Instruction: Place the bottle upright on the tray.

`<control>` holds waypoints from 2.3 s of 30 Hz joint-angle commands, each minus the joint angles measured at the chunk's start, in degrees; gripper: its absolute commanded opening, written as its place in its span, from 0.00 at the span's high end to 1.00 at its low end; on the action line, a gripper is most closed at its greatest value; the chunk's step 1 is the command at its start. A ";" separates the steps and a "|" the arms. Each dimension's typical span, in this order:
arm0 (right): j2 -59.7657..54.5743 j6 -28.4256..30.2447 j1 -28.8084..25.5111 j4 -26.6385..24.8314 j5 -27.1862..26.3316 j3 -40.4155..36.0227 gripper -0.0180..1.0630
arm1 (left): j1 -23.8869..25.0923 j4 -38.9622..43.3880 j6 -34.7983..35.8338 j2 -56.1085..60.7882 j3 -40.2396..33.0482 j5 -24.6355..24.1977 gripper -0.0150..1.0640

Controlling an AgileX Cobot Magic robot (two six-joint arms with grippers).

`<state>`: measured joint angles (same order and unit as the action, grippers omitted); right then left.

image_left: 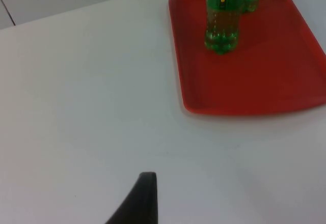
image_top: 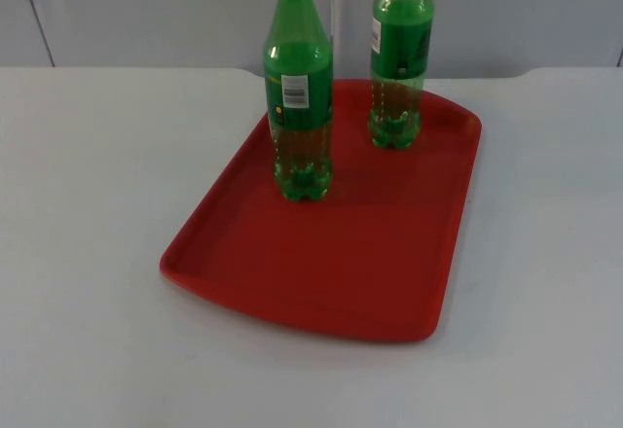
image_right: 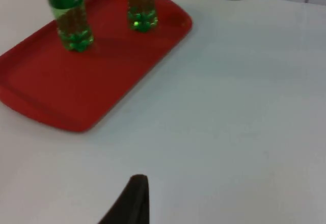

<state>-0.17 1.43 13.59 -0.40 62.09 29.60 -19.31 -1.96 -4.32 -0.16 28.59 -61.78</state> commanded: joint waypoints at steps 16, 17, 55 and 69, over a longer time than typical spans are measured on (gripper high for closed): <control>0.17 0.52 -7.88 -0.07 -0.22 -0.15 0.01 | 0.08 -0.12 0.05 0.16 -0.29 0.17 0.01; 0.17 0.52 -7.88 -0.07 -0.22 -0.15 0.01 | 0.08 -0.12 0.05 0.16 -0.29 0.17 0.01; 0.17 0.52 -12.33 -0.20 -0.22 -0.15 0.01 | 0.08 -0.12 0.05 0.16 -0.29 0.17 0.01; 0.17 0.52 -12.33 -0.20 -0.22 -0.15 0.01 | 6.08 -0.12 0.04 0.16 -0.29 0.17 0.01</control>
<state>-0.17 1.43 0.97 -0.40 62.09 29.60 -13.99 -1.96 -4.32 -0.16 28.59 -61.78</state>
